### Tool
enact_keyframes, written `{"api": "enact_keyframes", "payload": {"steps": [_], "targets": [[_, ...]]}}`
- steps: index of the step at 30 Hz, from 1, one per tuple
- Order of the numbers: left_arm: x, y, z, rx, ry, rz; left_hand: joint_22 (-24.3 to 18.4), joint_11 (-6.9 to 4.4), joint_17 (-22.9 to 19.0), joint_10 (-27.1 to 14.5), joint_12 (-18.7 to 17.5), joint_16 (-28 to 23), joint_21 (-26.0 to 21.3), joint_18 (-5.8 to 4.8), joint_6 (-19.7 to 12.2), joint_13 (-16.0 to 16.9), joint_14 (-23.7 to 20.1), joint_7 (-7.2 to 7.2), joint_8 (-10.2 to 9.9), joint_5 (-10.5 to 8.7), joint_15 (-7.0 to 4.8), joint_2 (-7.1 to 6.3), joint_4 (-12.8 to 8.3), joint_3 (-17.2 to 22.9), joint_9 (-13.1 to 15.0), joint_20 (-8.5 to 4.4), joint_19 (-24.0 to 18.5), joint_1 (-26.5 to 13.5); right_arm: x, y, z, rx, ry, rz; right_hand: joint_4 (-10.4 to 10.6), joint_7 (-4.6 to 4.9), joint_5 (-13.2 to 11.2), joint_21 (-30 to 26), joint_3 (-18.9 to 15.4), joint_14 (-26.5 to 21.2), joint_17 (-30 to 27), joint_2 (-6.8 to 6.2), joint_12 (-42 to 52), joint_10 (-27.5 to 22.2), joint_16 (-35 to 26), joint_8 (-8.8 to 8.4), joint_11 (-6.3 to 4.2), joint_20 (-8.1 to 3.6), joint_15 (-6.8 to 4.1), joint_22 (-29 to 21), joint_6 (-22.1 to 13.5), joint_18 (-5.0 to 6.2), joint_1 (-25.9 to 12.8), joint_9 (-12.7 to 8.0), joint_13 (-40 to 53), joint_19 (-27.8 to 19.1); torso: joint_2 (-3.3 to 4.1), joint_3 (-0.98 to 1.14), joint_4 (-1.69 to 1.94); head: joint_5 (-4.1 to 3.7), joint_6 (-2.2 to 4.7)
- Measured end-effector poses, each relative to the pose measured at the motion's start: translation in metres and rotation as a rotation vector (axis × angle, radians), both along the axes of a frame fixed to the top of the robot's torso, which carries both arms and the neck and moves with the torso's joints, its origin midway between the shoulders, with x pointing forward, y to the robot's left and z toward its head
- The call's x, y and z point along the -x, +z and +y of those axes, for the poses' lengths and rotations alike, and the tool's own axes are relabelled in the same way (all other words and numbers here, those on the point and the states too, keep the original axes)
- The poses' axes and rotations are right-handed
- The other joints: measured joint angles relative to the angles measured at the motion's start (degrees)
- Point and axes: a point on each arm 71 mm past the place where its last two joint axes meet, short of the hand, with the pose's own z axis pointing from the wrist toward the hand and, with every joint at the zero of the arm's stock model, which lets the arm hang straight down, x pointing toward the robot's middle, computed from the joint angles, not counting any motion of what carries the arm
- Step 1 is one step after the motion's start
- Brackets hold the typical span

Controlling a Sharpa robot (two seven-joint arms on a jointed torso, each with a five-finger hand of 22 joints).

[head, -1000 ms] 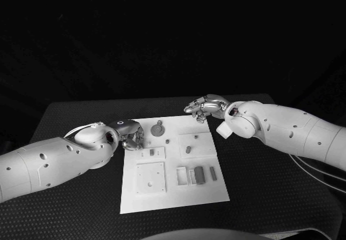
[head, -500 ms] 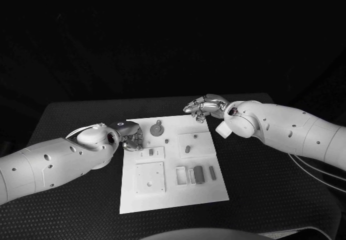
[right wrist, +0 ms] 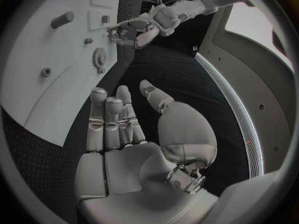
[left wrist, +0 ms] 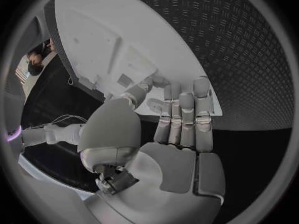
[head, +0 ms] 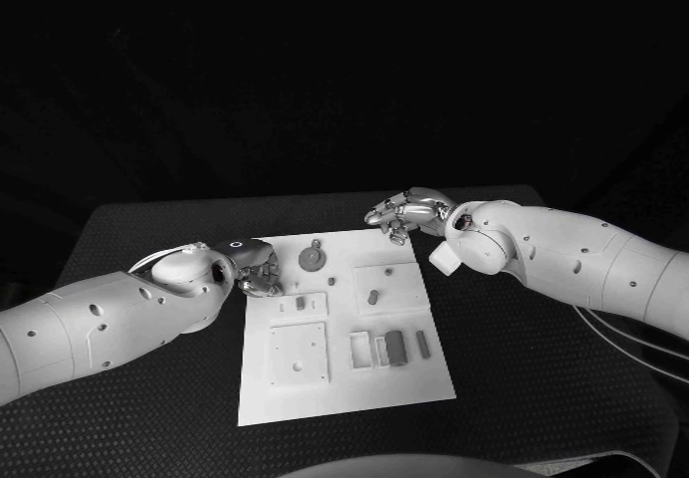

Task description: Assemble the parts on the task board

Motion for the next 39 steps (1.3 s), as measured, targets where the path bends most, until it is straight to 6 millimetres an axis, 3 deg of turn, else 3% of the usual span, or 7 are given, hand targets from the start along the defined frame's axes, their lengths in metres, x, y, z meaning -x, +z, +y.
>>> {"api": "enact_keyframes", "payload": {"steps": [21,27,32,37,39], "targets": [[-0.006,0.001,0.009,0.004,0.030,-0.030,0.7,0.05,0.2,-0.2,0.6,0.6,0.0,-0.10,-0.2,0.6,0.3,0.22,-0.4,-0.23,-0.12,1.27,0.0,0.0,-0.5,-0.21,0.4,0.8,0.000,0.000,0.000,0.000,-0.001,0.001,0.2,-0.11,0.0,0.0,0.2,0.0,0.0,0.00,0.0,0.0,0.0,0.00,0.00,0.03,0.00,0.0,0.1,0.00,0.0,0.0,0.0,0.0,-0.01,0.00,0.02,0.02,0.06],[-0.006,0.000,0.009,0.009,0.030,-0.033,0.7,-0.07,0.2,-0.5,1.2,0.9,0.0,-0.51,-1.2,1.2,0.5,0.78,-1.3,-0.20,-0.32,-1.29,0.1,-1.0,-1.1,-0.53,0.7,0.0,0.000,-0.001,-0.001,0.000,-0.001,0.001,0.3,-0.02,0.0,0.0,0.0,0.0,0.0,0.00,0.0,0.0,0.0,0.00,0.00,0.10,0.00,0.0,-0.1,0.00,0.0,0.0,0.0,-0.1,-0.01,-0.01,0.02,0.04,0.11],[-0.004,-0.001,0.009,0.012,0.028,-0.032,0.7,0.16,0.2,-1.2,2.0,1.1,-0.2,-0.51,-2.2,1.8,0.5,0.96,-2.0,-0.20,-0.31,-4.29,0.7,-1.5,-1.4,-0.24,1.0,-0.3,0.000,-0.001,-0.001,0.000,-0.001,0.001,0.3,0.10,0.0,0.0,0.0,0.0,0.0,0.00,0.0,0.0,0.0,0.00,0.00,0.10,0.00,0.0,0.0,0.00,0.0,0.0,0.0,-0.1,-0.02,-0.02,0.05,0.12,0.15],[-0.003,0.000,0.013,0.014,0.037,-0.039,0.7,0.57,0.3,-2.2,3.0,1.3,-0.2,-0.50,-3.4,2.6,0.7,0.91,-2.9,-0.20,-0.10,-6.25,1.1,-1.6,-2.0,-0.09,1.3,0.0,0.000,-0.001,-0.001,0.000,-0.001,0.001,0.3,0.09,0.0,0.0,0.0,0.0,0.0,0.00,0.0,0.0,0.0,0.00,0.00,0.10,0.00,0.0,0.0,0.00,0.0,0.0,0.0,-0.1,-0.02,-0.02,0.08,0.17,0.19],[-0.003,0.000,0.014,0.016,0.041,-0.044,0.7,0.64,0.3,-2.7,3.2,1.3,-0.5,-0.50,-3.9,2.8,0.7,1.05,-3.1,-0.20,-0.09,-6.45,1.1,-1.6,-2.2,-0.10,1.3,0.2,0.000,-0.001,-0.001,0.000,-0.001,0.001,0.3,0.09,0.0,0.0,0.0,0.0,0.0,0.00,0.0,0.0,0.0,0.00,0.00,0.10,0.00,0.0,0.0,0.00,0.0,0.0,0.0,-0.1,-0.02,-0.02,0.08,0.19,0.21]]}}
